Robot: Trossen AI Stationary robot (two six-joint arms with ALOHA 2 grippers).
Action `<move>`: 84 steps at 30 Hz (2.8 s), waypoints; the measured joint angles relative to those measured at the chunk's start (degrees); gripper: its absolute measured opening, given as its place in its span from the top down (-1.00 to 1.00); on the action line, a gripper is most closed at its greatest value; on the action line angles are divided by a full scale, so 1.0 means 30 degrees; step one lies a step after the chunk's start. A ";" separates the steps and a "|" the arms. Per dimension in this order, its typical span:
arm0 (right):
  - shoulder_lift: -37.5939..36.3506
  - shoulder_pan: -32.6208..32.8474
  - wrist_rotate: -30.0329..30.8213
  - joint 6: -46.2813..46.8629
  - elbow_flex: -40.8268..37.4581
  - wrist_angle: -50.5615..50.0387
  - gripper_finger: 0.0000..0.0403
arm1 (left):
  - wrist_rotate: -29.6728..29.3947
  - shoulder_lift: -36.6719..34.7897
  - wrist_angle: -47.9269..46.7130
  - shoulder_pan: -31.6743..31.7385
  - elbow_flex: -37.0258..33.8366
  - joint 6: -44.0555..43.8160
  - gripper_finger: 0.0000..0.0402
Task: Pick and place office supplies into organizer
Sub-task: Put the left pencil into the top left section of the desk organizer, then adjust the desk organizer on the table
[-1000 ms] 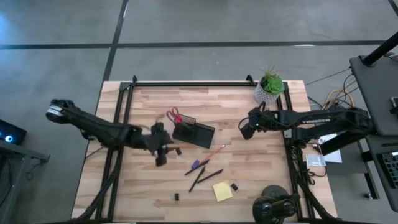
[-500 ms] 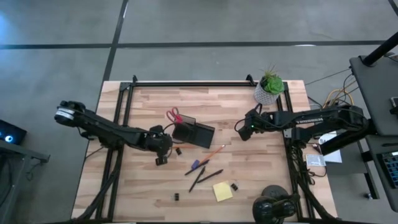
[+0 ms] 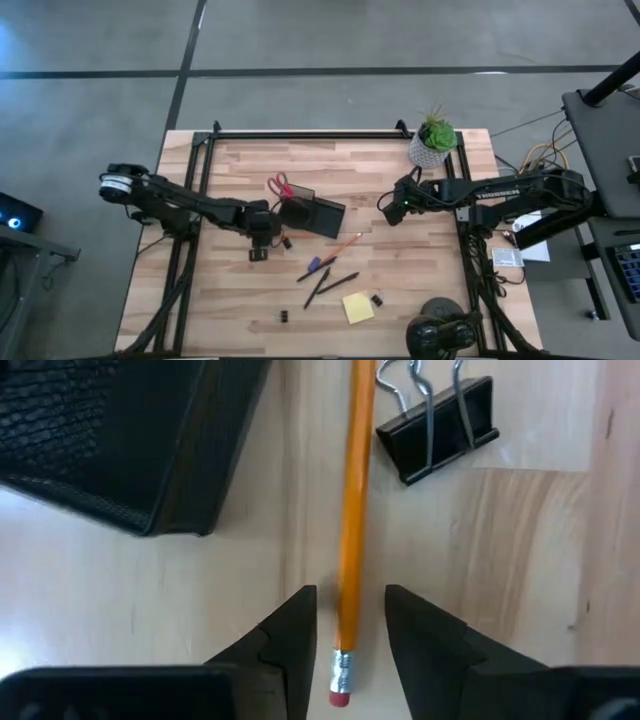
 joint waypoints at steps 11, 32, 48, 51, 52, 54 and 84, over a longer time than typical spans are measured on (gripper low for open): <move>0.0000 0.0006 0.0023 -0.0073 0.0003 0.0007 -0.15 | 0.0660 0.1211 -0.0063 0.0170 0.0118 0.0215 0.63; 0.0000 -0.0001 0.0225 -0.0945 0.0003 0.0040 -0.15 | -0.1686 -0.0264 -0.6990 0.0158 0.3540 0.1155 0.99; 0.0000 -0.0001 0.1218 -0.1086 0.0003 0.0124 -0.15 | -0.4146 -0.0790 -1.7329 0.1018 1.2810 0.3812 1.00; 0.0000 -0.0001 0.1218 -0.1086 0.0003 0.0124 -0.15 | -0.2620 -0.0809 -1.6812 0.2455 1.1868 -0.1291 1.00; 0.0000 -0.0001 0.1218 -0.1086 0.0003 0.0124 -0.15 | -0.2452 -0.0878 -1.6546 0.3039 1.1420 -0.4013 1.00; 0.0000 -0.0001 0.1218 -0.1086 0.0003 0.0131 -0.15 | -0.2478 -0.1231 -1.6527 0.4051 1.0535 -0.9624 1.00; 0.0495 0.0422 -0.5933 0.1476 0.3849 0.0494 0.23 | 0.1534 -0.4451 -0.3716 0.5539 -0.0060 -0.8041 1.00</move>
